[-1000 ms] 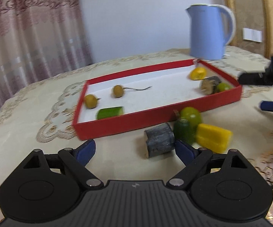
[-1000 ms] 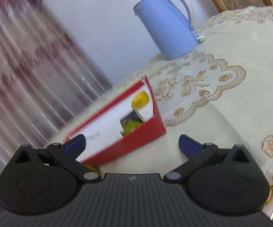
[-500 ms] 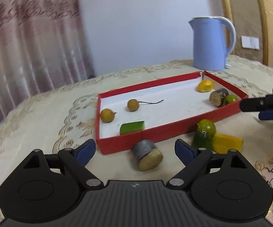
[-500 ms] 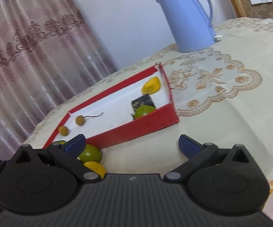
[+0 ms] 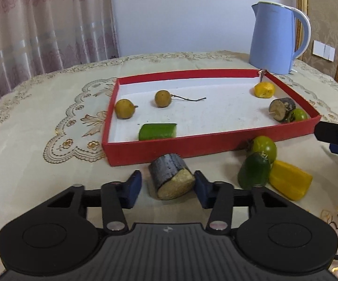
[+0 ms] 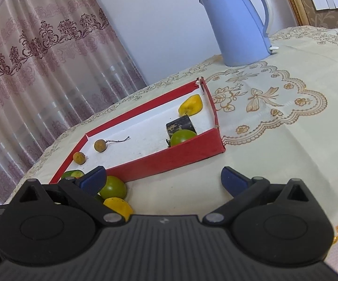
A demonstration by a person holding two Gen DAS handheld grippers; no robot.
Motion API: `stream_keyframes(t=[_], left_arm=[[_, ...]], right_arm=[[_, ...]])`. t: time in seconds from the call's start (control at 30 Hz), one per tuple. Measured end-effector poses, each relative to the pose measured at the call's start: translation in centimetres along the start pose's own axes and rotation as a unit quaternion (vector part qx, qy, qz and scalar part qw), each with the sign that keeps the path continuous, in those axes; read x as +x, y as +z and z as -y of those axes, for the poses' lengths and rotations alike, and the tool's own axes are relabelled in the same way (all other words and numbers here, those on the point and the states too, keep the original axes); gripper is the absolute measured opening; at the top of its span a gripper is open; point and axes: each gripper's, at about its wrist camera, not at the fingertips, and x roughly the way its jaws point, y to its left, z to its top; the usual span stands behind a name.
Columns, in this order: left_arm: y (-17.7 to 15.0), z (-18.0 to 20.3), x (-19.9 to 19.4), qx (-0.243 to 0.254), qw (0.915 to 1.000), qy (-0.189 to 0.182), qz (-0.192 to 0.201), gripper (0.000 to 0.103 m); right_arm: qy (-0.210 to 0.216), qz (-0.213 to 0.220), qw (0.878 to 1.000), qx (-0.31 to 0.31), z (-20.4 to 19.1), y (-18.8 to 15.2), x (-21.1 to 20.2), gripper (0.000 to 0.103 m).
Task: Organize fruits
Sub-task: 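Lift the grey log chunk and carry it over the red tray with the left gripper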
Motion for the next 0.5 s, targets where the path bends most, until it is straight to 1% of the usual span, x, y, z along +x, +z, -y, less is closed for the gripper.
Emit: stream_keyframes(t=[0.07,0.13,0.27,0.33,0.43,0.5], left_arm=[[0.0,0.4,-0.1,0.003,1.0,0.005,0.002,0.04],[0.0,0.7,-0.1,0.007,0.9999,0.014,0.004,0.04],[0.0,0.6,-0.2,-0.007,0.9999,0.01,0.0,0.04],[0.1,0.4,-0.4,-0.013,0.9998,0.015,0.0,0.04],[0.1,0.1,-0.8,-0.014,0.9995,0.029,0.004,0.04],[0.2,-0.1,-1.2,-0.015,0.9992,0.037,0.008,0.04]], right_arm=[[0.0,0.0,1.0,0.0,0.0,0.0,0.0,0.103],[0.0,-0.001,1.0,0.001,0.0,0.0,0.0,0.1],[0.003,-0.003,1.0,-0.001,-0.1,0.0,0.1,0.097],[-0.004,0.005,1.0,-0.006,-0.3,-0.1,-0.2,0.097],[-0.012,0.023,0.999,-0.023,-0.8,-0.2,-0.9,0.097],[-0.016,0.026,0.998,-0.051,-1.5,-0.3,-1.2,0.097]])
